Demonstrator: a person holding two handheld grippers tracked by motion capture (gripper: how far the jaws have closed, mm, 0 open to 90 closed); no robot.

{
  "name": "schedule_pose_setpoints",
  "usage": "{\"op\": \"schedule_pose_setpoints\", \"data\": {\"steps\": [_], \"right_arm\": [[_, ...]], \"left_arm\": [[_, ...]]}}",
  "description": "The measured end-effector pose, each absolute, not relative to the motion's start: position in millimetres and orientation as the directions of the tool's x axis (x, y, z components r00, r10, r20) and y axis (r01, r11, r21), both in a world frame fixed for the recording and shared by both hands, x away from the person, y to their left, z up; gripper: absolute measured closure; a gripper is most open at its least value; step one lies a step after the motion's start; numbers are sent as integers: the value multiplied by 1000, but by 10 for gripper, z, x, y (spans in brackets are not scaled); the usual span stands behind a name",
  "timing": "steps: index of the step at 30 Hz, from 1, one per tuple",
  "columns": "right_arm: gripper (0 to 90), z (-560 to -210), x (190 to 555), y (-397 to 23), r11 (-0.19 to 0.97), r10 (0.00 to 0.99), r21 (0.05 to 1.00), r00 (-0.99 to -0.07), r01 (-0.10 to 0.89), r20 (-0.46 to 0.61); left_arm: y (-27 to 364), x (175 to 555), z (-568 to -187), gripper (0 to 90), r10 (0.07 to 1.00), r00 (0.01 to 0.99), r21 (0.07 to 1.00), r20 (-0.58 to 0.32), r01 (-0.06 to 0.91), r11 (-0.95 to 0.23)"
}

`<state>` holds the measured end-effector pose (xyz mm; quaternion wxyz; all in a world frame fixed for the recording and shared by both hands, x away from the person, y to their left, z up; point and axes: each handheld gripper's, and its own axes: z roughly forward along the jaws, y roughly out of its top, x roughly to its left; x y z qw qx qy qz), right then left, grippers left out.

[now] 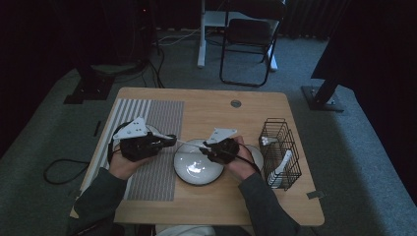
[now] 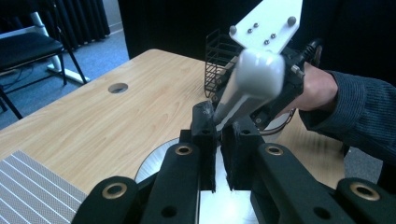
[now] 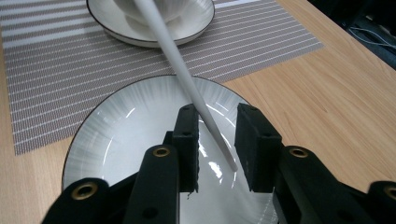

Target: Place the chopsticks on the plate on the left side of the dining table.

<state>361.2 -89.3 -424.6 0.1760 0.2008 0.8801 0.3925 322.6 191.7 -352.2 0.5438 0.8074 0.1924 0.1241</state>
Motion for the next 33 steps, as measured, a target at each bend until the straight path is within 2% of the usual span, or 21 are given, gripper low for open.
{"op": "schedule_pose_setpoints", "data": {"steps": [4, 8, 18, 23, 26, 33], "right_arm": [[694, -4281, 3615, -877, 632, 481, 745, -862, 213, -161], [769, -4288, 3604, -878, 632, 476, 746, -864, 207, -163], [848, -4294, 3513, -940, 625, 421, 767, -890, 147, -172], [867, -4240, 3493, -969, 581, 417, 804, -895, 128, -159], [869, -4250, 3493, -956, 602, 423, 786, -892, 143, -161], [870, -4279, 3457, -906, 609, 401, 784, -900, 120, -173]], "left_arm": [[1910, 3236, -3504, 847, 437, 899, 932, -19, 174, -318], [1906, 3258, -3504, 844, 435, 900, 931, -28, 182, -315], [1922, 3383, -3604, 761, 530, 848, 913, -15, 228, -339], [1892, 3389, -3646, 785, 544, 839, 908, -5, 232, -350], [1869, 3372, -3624, 818, 544, 839, 911, 11, 216, -352], [1845, 3403, -3637, 821, 575, 817, 908, 42, 209, -364]]}}
